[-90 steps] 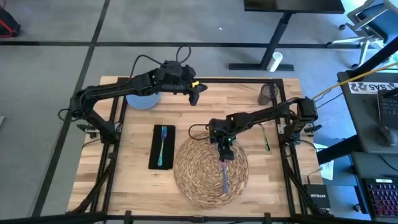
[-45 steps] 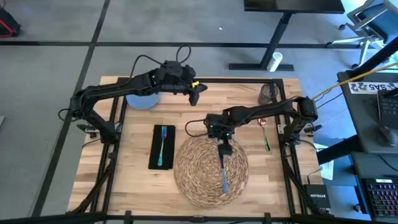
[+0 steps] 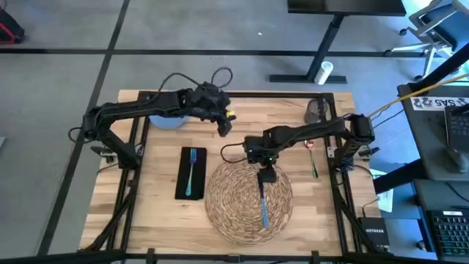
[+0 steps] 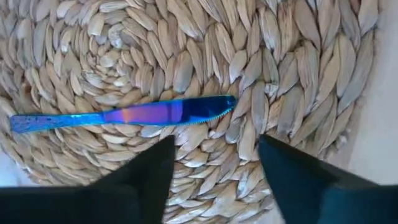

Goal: Set table place
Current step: Put the blue spoon on top of the brown placemat to the right of the blue spoon

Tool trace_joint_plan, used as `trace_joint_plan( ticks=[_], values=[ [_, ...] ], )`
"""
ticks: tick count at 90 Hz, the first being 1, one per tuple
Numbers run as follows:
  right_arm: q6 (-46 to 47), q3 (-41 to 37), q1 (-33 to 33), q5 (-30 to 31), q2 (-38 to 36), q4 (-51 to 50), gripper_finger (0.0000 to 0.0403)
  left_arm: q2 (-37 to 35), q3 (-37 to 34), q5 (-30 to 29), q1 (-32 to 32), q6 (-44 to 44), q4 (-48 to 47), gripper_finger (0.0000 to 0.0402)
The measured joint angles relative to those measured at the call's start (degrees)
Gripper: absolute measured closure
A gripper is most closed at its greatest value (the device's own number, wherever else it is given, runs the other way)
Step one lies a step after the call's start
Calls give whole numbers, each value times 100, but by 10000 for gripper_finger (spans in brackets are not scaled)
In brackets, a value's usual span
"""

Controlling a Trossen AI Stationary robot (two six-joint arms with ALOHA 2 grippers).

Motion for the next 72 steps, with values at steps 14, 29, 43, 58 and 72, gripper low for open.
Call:
trace_joint_plan(
  ticks=[14,29,43,58,72],
  values=[
    [344,-85,0,226,0,385,375,2,-546,-35,-200,-220,53,402],
    [724,-87,-5,861,0,346,386,2,-1115,60,-241,-444,267,402],
    [1066,-93,-48,1274,-40,-168,401,-2,-1467,156,-287,-659,703,402],
    [1528,-93,-44,1548,-269,-385,402,-237,-1563,170,-275,-663,1217,402],
    [2071,-135,-44,1874,-705,-366,402,-551,-1563,178,-161,-508,1272,402]
  ],
)
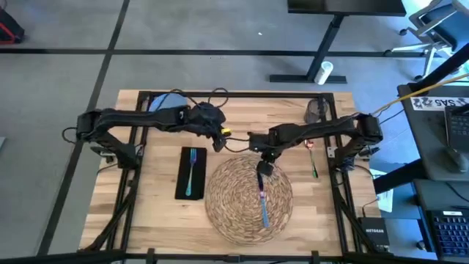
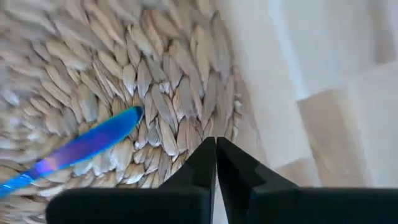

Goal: Set table place
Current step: Put the blue spoon on top of the brown placemat to the right of the blue spoon

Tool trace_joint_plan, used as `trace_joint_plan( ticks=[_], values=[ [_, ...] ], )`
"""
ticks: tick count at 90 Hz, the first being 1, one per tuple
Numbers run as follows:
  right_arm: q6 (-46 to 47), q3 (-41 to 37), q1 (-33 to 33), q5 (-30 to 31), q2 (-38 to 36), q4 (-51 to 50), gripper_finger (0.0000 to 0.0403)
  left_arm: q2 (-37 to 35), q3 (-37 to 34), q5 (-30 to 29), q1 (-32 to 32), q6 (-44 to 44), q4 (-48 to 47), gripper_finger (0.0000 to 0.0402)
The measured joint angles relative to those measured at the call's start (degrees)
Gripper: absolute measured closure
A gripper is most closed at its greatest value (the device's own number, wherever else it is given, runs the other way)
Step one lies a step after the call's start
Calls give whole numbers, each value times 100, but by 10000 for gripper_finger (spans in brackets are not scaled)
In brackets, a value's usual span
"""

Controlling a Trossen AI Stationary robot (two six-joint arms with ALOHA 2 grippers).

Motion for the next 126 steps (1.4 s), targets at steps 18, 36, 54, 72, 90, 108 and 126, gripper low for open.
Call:
trace_joint_plan(
  ticks=[18,36,54,72,90,108,126],
  values=[
    [1140,-612,0,419,-842,-132,403,-318,0,-8,198,149,39,402],
    [2444,-1501,15,568,-1987,-602,403,-421,0,-6,374,260,16,402],
    [3797,-2048,158,707,-3176,-1084,403,-425,0,85,473,260,93,402],
    [4540,-2505,151,723,-3751,-1170,402,-425,0,198,514,252,440,402],
    [4866,-2771,151,531,-3723,-1662,402,-422,0,239,654,140,464,402],
    [5003,-2745,151,483,-3723,-1573,395,-422,0,239,663,111,517,402],
    [5476,-2939,155,196,-3712,-201,355,-422,0,246,648,4,568,402]
  ],
)
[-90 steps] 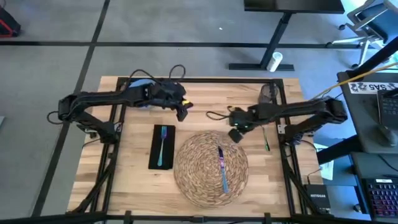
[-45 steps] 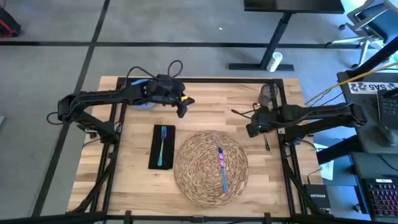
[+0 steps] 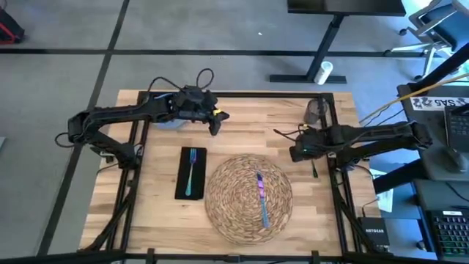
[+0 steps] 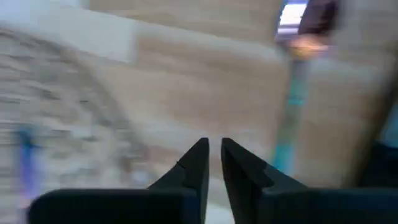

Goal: Set table place
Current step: Put the blue spoon on top of the brown placemat to the right of the blue spoon

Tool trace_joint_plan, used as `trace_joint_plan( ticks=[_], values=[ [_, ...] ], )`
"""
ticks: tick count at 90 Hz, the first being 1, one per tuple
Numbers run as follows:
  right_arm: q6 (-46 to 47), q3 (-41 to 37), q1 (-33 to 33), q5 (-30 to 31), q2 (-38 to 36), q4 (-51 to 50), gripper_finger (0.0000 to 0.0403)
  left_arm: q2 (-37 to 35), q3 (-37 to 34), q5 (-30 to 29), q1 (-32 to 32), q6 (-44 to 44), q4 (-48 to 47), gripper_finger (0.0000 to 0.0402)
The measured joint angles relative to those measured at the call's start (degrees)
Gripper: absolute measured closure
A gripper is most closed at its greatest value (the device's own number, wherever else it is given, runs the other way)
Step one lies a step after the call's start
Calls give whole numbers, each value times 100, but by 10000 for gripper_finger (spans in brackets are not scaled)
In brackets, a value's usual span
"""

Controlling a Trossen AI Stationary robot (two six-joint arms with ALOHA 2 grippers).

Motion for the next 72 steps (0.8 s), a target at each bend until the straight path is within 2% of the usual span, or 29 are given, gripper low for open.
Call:
trace_joint_plan(
  ticks=[11,23,34,43,50,64,72],
  values=[
    [5,-416,-4,148,226,1206,343,0,0,-4,4,-8,-2,402],
    [190,-838,-5,66,620,1456,349,2,0,-13,15,31,5,402],
    [577,-881,75,294,899,1445,387,2,0,-13,46,90,3,402],
    [882,-700,151,913,1004,1154,396,1,0,-12,48,117,-2,402],
    [1160,-529,146,1112,1040,555,390,-33,0,-9,79,123,-36,402],
    [1546,-451,146,837,1032,-459,388,-153,0,-9,149,154,-97,402],
    [1619,-455,146,711,1038,-455,388,-217,0,-2,232,165,-173,402]
  ],
)
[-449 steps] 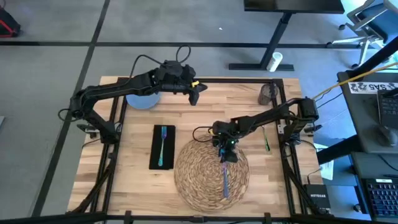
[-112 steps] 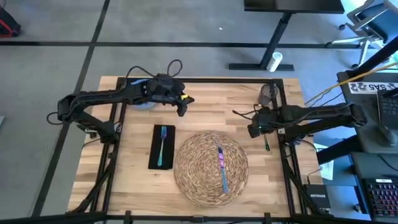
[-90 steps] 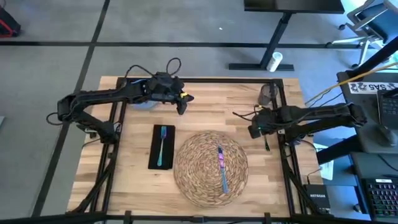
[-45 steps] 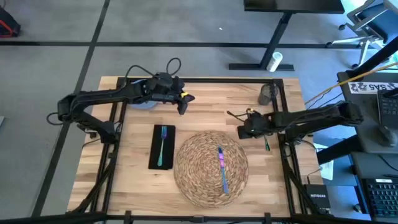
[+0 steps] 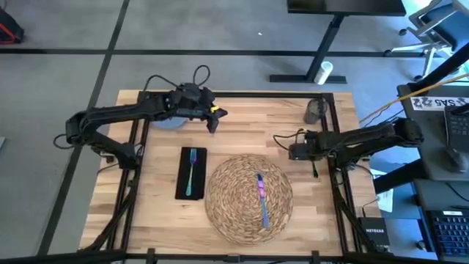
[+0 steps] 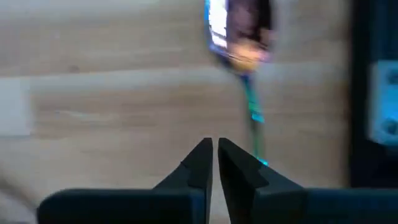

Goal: Set table place
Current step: Put the blue spoon on top of the brown placemat to the right of the blue spoon

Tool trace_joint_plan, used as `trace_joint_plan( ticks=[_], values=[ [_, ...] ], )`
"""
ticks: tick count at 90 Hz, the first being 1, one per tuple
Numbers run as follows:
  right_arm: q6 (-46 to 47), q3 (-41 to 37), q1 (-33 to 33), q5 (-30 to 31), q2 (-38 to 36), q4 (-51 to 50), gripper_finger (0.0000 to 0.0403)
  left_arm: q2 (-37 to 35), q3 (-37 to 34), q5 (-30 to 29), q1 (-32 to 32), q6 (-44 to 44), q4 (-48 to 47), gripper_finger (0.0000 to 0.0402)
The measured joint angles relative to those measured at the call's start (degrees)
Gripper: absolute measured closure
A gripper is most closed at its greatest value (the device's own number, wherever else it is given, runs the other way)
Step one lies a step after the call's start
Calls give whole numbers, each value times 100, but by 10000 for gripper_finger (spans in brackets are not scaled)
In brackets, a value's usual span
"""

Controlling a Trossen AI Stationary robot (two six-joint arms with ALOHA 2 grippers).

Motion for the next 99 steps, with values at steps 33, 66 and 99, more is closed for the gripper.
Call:
trace_joint_plan(
  ticks=[33,66,99],
  values=[
    [593,2,0,-28,467,249,280,-103,0,70,133,116,-11,402],
    [1072,12,0,265,867,397,230,-726,0,68,296,335,-310,402],
    [1213,564,-127,857,867,-404,231,-1387,0,67,712,617,-964,402]
  ],
)
